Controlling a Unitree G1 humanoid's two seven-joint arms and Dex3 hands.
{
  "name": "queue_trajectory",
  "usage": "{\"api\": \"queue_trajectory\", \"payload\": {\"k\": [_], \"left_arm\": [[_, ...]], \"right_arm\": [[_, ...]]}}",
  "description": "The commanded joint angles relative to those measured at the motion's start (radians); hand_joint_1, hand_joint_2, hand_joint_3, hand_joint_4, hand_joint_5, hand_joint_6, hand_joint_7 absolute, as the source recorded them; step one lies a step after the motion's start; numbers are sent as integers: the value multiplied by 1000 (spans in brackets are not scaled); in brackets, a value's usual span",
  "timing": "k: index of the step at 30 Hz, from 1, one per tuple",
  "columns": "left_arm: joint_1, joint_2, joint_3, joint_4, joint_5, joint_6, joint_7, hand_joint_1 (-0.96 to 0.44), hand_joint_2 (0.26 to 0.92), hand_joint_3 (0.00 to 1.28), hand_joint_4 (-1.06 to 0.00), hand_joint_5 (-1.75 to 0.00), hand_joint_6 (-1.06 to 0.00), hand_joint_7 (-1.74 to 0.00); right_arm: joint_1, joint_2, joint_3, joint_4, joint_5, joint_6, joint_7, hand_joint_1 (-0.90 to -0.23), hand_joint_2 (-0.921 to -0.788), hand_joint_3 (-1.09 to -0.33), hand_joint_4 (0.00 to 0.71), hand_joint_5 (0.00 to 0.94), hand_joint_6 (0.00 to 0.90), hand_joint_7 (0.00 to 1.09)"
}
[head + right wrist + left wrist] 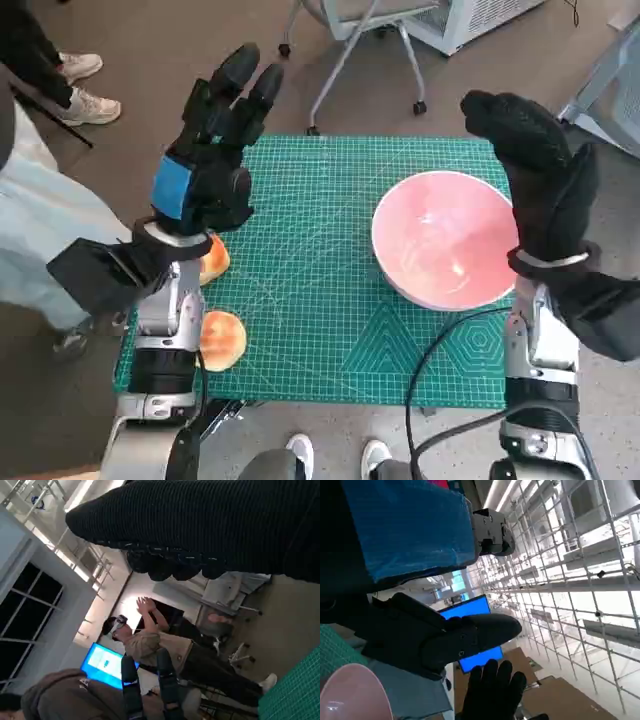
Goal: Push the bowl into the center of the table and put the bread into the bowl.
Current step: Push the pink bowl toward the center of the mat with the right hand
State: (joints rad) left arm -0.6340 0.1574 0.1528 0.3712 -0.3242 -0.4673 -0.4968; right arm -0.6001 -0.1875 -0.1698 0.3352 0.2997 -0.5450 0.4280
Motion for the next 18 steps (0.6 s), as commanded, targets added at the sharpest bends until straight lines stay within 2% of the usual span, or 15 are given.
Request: {"api": "queue_trajectory", "payload": {"k": [1,18], "left_arm": [[-2,2,3,-3,1,-4,4,-765,921,688,-145,-3,1,-419],[-6,-5,-4,3,5,-3,4,-757,921,674,-141,-1,1,-452]], "right_arm": [[21,-7,-1,10,5,7,13,-657,-921,-692,164,2,66,390],[30,-14,-5,1,17,18,18,-657,-921,-689,166,2,68,390]]}}
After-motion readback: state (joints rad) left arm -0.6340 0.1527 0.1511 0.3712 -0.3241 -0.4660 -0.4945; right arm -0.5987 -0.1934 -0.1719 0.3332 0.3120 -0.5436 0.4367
